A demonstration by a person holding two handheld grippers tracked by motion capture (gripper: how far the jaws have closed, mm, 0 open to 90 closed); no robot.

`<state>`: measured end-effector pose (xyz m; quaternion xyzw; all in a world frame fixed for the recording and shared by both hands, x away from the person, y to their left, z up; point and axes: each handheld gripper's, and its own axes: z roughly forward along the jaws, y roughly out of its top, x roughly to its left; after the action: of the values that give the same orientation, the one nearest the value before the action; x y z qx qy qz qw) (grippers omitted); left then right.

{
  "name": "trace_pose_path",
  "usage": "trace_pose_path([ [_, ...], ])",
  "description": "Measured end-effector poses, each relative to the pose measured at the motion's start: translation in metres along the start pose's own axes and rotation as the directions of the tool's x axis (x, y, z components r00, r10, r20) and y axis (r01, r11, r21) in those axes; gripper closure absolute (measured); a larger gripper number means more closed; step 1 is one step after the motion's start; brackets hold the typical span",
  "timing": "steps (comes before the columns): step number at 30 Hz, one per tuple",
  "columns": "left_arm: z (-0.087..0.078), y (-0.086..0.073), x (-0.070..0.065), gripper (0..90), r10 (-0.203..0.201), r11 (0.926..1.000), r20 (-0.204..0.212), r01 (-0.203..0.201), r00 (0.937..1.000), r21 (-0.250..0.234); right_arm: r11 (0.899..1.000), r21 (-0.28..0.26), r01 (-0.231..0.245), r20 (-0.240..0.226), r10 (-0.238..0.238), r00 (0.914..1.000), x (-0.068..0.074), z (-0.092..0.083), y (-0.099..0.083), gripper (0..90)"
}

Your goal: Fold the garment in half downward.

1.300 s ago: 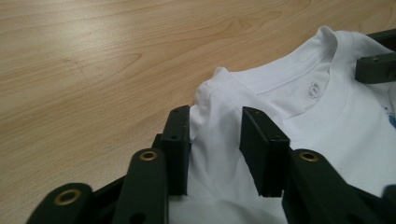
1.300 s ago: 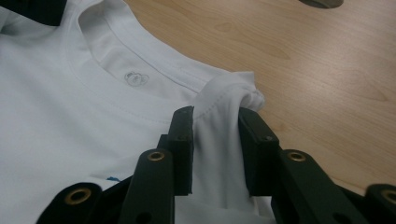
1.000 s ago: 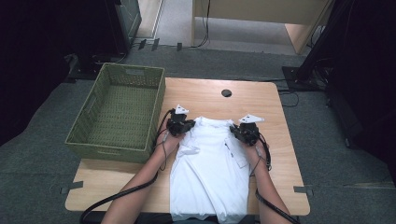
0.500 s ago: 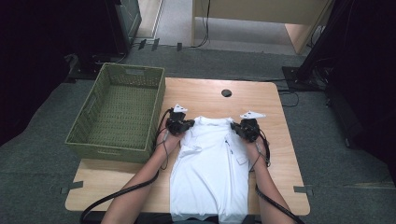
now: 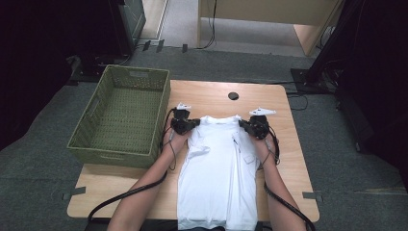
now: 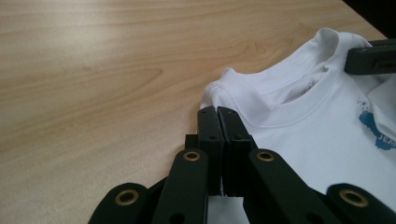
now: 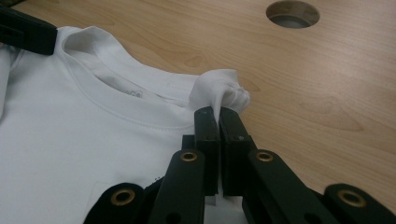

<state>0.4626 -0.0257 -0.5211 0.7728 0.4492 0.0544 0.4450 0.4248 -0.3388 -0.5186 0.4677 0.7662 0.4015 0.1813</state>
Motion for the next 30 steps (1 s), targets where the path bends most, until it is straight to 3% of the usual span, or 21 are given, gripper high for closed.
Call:
trace_pose_path([
  [3,-0.005,0.012,-0.001,89.3,-0.012,0.9997,0.001,0.012,0.9999,-0.020,1.000,-0.018,0.012,0.007,-0.012,0.9999,0.000,-0.004,0.009,89.0],
  [7,-0.017,0.029,-0.007,89.3,0.021,0.9979,-0.018,-0.022,0.9996,-0.062,0.998,-0.060,0.031,0.012,-0.031,0.9995,0.002,-0.015,0.028,89.0],
  [10,-0.028,0.039,-0.009,89.2,0.029,0.9945,-0.023,-0.031,0.9993,-0.100,0.992,-0.106,0.064,0.029,-0.061,0.9977,0.005,-0.030,0.045,88.9],
  [12,-0.033,0.042,-0.012,89.1,0.036,0.9937,-0.017,-0.038,0.9992,-0.106,0.988,-0.109,0.110,0.049,-0.105,0.9932,0.008,-0.037,0.051,88.8],
  [15,-0.034,0.039,-0.016,89.1,0.032,0.9958,-0.019,-0.034,0.9993,-0.085,0.991,-0.080,0.105,0.033,-0.103,0.9941,0.011,-0.036,0.048,88.8],
  [18,-0.035,0.034,-0.021,89.1,0.039,0.9964,-0.019,-0.041,0.9990,-0.074,0.996,-0.066,0.060,0.011,-0.059,0.9982,0.012,-0.036,0.039,88.8],
  [20,-0.038,0.032,-0.024,89.1,0.021,0.9974,0.002,-0.021,0.9998,-0.069,0.997,-0.060,0.041,0.002,-0.041,0.9992,0.014,-0.038,0.034,88.8],
  [25,-0.044,0.023,-0.036,89.0,0.023,0.9985,0.020,-0.022,0.9995,-0.050,0.999,-0.040,0.008,-0.011,-0.009,0.9999,0.020,-0.045,0.023,88.8],
  [30,-0.051,0.015,-0.042,88.9,0.034,0.9983,0.026,-0.033,0.9991,-0.048,0.999,-0.032,0.029,-0.022,-0.030,0.9993,0.029,-0.052,0.015,88.6],
])
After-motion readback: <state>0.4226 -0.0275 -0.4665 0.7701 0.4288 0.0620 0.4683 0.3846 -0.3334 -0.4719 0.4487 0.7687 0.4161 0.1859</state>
